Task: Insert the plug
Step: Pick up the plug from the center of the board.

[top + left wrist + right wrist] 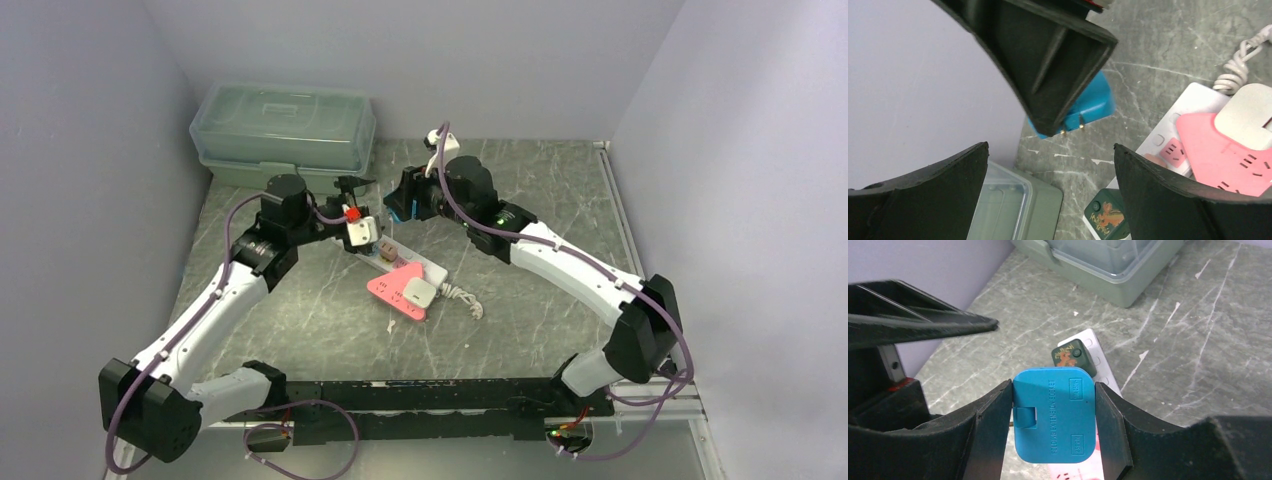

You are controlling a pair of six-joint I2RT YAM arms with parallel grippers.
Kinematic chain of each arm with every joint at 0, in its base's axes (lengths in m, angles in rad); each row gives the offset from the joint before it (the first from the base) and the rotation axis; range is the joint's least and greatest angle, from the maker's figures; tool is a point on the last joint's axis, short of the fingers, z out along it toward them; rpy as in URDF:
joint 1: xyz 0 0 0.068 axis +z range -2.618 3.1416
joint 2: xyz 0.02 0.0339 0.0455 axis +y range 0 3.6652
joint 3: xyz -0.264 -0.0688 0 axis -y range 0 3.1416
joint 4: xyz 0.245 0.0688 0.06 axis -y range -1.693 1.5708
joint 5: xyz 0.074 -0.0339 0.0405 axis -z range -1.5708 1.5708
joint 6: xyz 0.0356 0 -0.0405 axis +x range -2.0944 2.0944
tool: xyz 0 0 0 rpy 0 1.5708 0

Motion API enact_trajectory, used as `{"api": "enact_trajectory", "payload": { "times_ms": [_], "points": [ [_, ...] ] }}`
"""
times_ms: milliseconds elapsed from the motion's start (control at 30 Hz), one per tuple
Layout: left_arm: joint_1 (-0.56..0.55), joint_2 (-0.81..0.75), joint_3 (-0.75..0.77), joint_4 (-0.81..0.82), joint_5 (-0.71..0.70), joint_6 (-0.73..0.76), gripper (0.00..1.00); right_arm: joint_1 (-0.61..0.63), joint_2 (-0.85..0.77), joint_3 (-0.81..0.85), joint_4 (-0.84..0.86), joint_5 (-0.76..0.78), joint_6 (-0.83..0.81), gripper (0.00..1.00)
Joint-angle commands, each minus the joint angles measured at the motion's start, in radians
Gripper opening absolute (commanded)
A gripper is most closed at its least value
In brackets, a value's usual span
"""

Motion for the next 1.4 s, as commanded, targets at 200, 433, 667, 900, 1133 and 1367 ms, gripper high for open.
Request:
{"api": "enact_trajectory", "payload": {
  "times_ms": [200, 433, 667, 900, 1133, 1367],
  "points": [
    [-0.064, -0.007, 0.054, -0.027, 0.019, -0.123, 1.00, 0.046, -0.093, 0.006, 0.116, 0.007, 0.058, 0.46],
    [-0.126, -0.007, 0.063, 0.015, -0.054, -0.225, 1.00, 0.073, -0.107, 0.005, 0.146, 0.034, 0.061, 0.45],
    [-0.143, -0.015, 0.061, 0.048, -0.093, -0.252, 1.00, 0.085, -0.109, -0.002, 0.158, 0.036, 0.059, 0.44],
    [-0.145, -0.020, 0.069, 0.016, -0.084, -0.223, 0.48, 0.096, -0.111, -0.009, 0.157, 0.068, 0.057, 0.44],
    [-0.145, -0.044, 0.051, 0.010, -0.080, -0.187, 0.00, 0.095, -0.135, -0.008, 0.142, 0.045, 0.055, 0.52],
    [-0.145, -0.126, 0.063, -0.046, 0.069, -0.049, 0.00, -0.035, -0.264, -0.029, 0.098, -0.241, 0.057, 0.82]
  ]
}}
